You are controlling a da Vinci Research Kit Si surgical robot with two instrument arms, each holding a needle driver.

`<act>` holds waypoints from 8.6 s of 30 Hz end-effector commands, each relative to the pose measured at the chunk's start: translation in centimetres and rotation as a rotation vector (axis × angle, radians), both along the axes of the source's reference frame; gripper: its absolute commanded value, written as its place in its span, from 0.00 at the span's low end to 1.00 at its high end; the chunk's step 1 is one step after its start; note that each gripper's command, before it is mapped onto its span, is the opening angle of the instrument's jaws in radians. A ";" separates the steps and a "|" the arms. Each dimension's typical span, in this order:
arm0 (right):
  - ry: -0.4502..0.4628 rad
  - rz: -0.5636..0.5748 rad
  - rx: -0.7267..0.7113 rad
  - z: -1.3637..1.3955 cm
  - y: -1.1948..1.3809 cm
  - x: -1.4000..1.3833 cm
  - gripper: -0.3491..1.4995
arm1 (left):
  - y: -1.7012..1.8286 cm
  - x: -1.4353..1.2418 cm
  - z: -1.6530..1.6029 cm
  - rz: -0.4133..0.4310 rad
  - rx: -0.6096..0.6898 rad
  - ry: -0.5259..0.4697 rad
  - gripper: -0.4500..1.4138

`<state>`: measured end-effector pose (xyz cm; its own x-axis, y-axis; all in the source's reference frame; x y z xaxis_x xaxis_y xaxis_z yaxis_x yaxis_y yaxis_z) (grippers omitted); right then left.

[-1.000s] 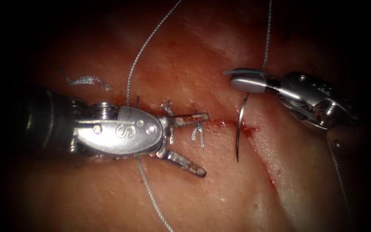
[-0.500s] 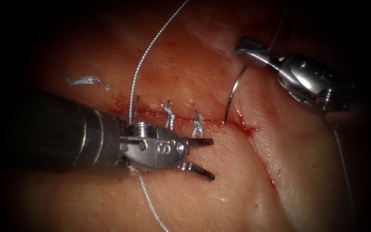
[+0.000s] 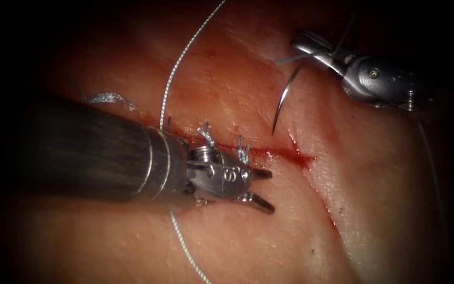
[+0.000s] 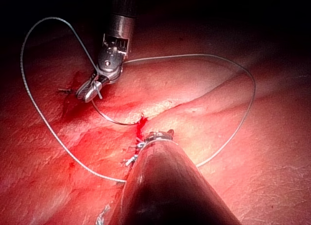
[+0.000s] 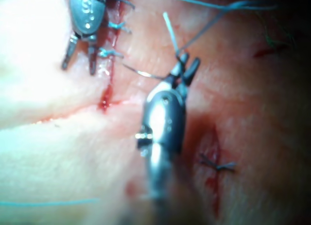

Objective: Wound Closure

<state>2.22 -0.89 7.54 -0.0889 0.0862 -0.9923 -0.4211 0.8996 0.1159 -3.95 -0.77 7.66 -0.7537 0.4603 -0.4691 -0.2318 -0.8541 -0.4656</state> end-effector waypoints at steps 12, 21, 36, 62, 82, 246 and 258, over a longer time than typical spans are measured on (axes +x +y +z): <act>-0.137 -0.032 -0.176 0.02 -0.04 0.10 0.00 | -0.13 0.05 0.31 0.025 0.047 0.019 0.34; -0.194 -0.026 -0.255 0.06 -0.24 0.14 0.00 | -0.15 0.14 0.23 0.029 0.055 0.015 0.34; -0.282 0.108 -0.309 0.03 -0.33 0.21 0.00 | -0.15 0.19 0.14 0.033 0.062 0.011 0.33; -0.330 0.101 -0.436 0.09 -0.45 0.29 0.00 | -0.14 0.25 0.15 0.032 0.075 0.013 0.30; -0.287 0.066 -0.647 -0.53 -0.81 0.16 0.00 | -0.12 0.33 0.17 0.028 0.087 0.018 0.28; -0.075 -0.030 0.010 0.47 -0.43 0.54 0.00 | -0.12 0.32 0.32 0.033 0.120 0.023 0.28; -0.112 0.002 -0.052 0.54 -0.32 0.51 0.00 | -0.13 0.35 0.31 0.037 0.120 0.021 0.28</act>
<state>2.67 -1.22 8.02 0.0245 0.0357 -0.9991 -0.4302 0.9025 0.0217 -3.55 -0.89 7.91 -0.7806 0.4848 -0.3944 -0.2137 -0.8001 -0.5605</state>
